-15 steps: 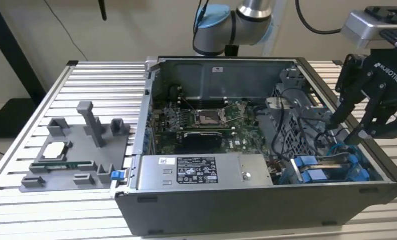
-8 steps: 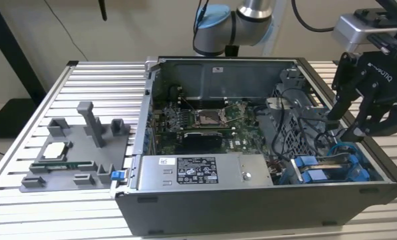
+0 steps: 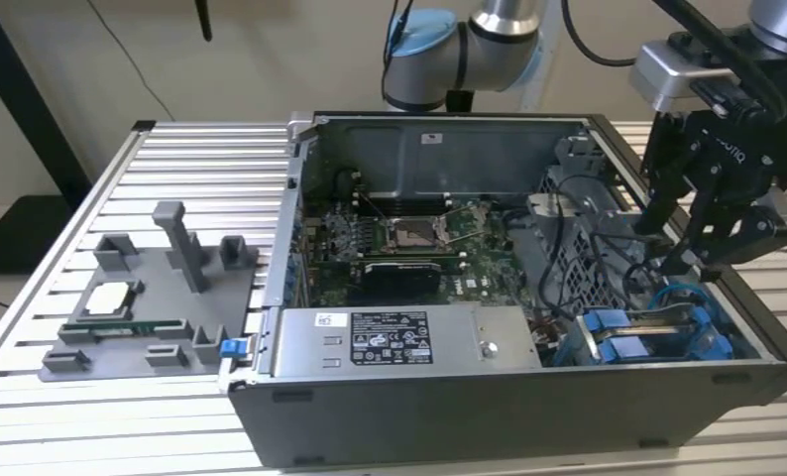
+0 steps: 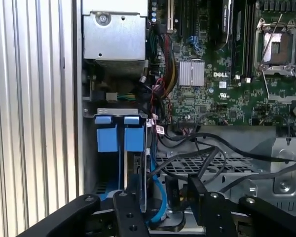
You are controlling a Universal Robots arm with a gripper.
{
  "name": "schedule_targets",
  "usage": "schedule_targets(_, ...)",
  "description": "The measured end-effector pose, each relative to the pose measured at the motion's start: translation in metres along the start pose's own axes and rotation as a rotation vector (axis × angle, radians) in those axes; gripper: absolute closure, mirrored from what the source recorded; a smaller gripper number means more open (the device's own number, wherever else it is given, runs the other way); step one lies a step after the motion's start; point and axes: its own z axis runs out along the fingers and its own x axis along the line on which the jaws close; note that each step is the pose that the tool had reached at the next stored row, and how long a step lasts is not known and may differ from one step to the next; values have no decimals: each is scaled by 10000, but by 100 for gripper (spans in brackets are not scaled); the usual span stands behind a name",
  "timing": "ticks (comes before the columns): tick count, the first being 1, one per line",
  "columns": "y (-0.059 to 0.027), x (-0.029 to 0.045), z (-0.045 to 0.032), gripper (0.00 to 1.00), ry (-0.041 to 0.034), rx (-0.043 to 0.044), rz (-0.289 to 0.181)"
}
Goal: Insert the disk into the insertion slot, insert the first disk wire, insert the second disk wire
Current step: 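Insert the first disk wire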
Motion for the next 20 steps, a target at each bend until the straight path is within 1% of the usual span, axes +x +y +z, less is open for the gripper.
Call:
schedule_targets(2,-1,0,1,0,-9,40,-75)
schedule_targets(6,0,1,0,0,-43,50,-266)
schedule_targets(9,0,2,0,0,-118,68,-420)
schedule_targets(14,0,2,2,0,-221,135,-695)
schedule_targets(20,0,2,8,0,-321,301,-1082)
